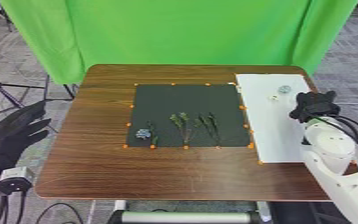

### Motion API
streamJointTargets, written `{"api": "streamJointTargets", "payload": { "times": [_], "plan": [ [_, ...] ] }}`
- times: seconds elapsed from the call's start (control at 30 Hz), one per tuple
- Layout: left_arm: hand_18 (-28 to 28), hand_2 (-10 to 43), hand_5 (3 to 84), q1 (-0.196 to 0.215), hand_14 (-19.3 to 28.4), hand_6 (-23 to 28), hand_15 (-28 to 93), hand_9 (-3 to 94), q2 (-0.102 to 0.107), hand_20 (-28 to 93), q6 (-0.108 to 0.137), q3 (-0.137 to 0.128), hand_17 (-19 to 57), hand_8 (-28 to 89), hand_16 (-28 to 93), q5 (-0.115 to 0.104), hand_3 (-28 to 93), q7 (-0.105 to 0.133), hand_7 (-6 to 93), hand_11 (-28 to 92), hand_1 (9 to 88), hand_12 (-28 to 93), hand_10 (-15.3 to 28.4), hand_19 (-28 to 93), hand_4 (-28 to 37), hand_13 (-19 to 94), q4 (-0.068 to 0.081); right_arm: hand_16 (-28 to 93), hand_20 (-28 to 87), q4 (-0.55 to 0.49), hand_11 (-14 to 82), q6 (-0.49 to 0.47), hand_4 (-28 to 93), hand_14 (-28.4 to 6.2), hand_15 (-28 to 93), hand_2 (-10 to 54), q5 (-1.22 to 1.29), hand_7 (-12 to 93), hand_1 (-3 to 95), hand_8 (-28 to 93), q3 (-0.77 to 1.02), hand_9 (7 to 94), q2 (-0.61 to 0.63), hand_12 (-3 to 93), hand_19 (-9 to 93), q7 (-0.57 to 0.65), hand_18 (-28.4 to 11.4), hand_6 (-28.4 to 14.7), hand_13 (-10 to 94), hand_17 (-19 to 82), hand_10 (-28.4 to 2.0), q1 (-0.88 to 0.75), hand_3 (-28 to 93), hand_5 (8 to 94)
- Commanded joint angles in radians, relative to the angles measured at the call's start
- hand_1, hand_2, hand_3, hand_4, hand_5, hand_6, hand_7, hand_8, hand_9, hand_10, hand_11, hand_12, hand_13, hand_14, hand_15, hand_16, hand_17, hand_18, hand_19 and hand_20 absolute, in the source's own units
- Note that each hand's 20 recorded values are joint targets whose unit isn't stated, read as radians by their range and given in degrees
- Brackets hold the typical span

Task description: Arrange flowers

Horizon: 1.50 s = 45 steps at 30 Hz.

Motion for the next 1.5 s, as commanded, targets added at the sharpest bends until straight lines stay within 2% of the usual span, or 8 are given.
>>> {"api": "streamJointTargets", "payload": {
  "times": [0.03,0.5,0.6,0.7,0.8,1.1,1.3,1.5],
  "plan": [
    [19.3,-4.7,22.7,0.004,11.9,1.1,23,17.9,0.001,6,0.002,0.006,-9.3,-10,4,0.002,71,0.000,21.8,15,23.0,19,8.7,40,-28.3,15,0.003,20,39,0.014,36.1,0.009,-28,-6.2,59,-9.5,-0.010,39,29.1,-18,-0.009,51.6,-0.002,24.9,63,0.003,-18.1,-1.4,51,9,-10.3,-0.023,86,44.3],
    [19.3,-4.8,22.7,0.002,11.8,1.0,23,18.0,0.001,7,-0.001,0.010,-9.3,-10,4,0.004,71,-0.003,21.8,15,23.0,19,8.7,40,-28.3,15,0.004,24,41,0.056,38.0,0.168,-28,-4.4,62,-9.5,-0.042,44,33.8,-20,-0.047,62.7,-0.011,24.8,65,-0.017,-17.4,1.8,61,13,-8.0,-0.012,85,50.1],
    [19.3,-4.7,22.6,0.002,11.8,1.0,23,18.0,-0.001,7,-0.004,0.009,-9.3,-10,4,0.005,71,-0.005,21.8,15,23.0,19,8.7,40,-28.3,15,0.004,25,42,0.076,32.7,0.234,-28,-4.1,63,-9.5,-0.059,47,36.4,-8,-0.056,67.0,-0.011,31.8,65,-0.039,-17.4,2.3,64,14,-7.1,-0.011,83,50.6],
    [19.3,-4.7,22.6,0.008,11.8,1.0,23,17.9,-0.003,7,0.001,0.007,-9.3,-10,4,0.004,71,-0.002,21.9,15,23.1,19,8.7,40,-28.3,15,0.001,27,43,0.089,23.0,0.280,-28,-3.8,66,-8.8,-0.066,55,43.8,-1,-0.060,77.8,-0.010,45.0,66,-0.060,-16.9,3.8,69,16,-4.9,-0.010,78,55.3],
    [19.3,-4.7,22.7,0.011,11.8,1.0,23,17.9,-0.005,7,0.000,0.002,-9.3,-10,4,0.004,71,-0.003,21.8,15,23.0,19,8.7,40,-28.3,15,-0.001,28,44,0.080,24.1,0.300,-28,-3.7,68,-7.8,-0.056,56,48.1,1,-0.058,84.2,-0.012,49.5,68,-0.071,-16.5,4.2,73,19,-4.3,-0.011,79,63.1],
    [19.3,-4.7,22.7,0.038,11.8,1.1,23,17.9,-0.009,7,0.014,-0.029,-9.3,-10,4,0.002,71,-0.002,21.7,15,23.0,19,8.7,40,-28.3,15,-0.014,29,44,-0.038,24.5,0.346,-28,-3.8,69,-9.4,-0.024,54,47.7,1,-0.168,85.6,-0.053,50.6,68,-0.151,-16.5,3.7,74,19,-4.5,0.128,82,65.7],
    [19.3,-4.8,22.7,0.033,11.8,1.1,22,17.9,-0.006,7,0.014,-0.020,-9.3,-10,4,0.002,71,-0.009,21.7,15,23.0,19,8.7,40,-28.3,15,-0.011,29,45,-0.106,24.2,0.369,-28,-3.8,69,-9.5,0.021,54,47.6,2,-0.308,86.1,-0.136,50.8,68,-0.250,-16.5,3.9,74,19,-4.4,0.277,83,66.1],
    [19.2,-4.7,22.7,0.040,11.7,1.1,23,17.9,-0.013,7,0.028,-0.014,-9.3,-10,4,0.000,71,-0.012,21.7,15,23.0,19,8.7,40,-28.3,15,-0.007,29,45,-0.074,24.1,0.323,-28,-3.8,70,-9.5,0.051,53,47.5,2,-0.465,86.2,-0.249,50.8,68,-0.321,-16.3,3.9,74,19,-4.3,0.401,83,66.7]
  ]
}}
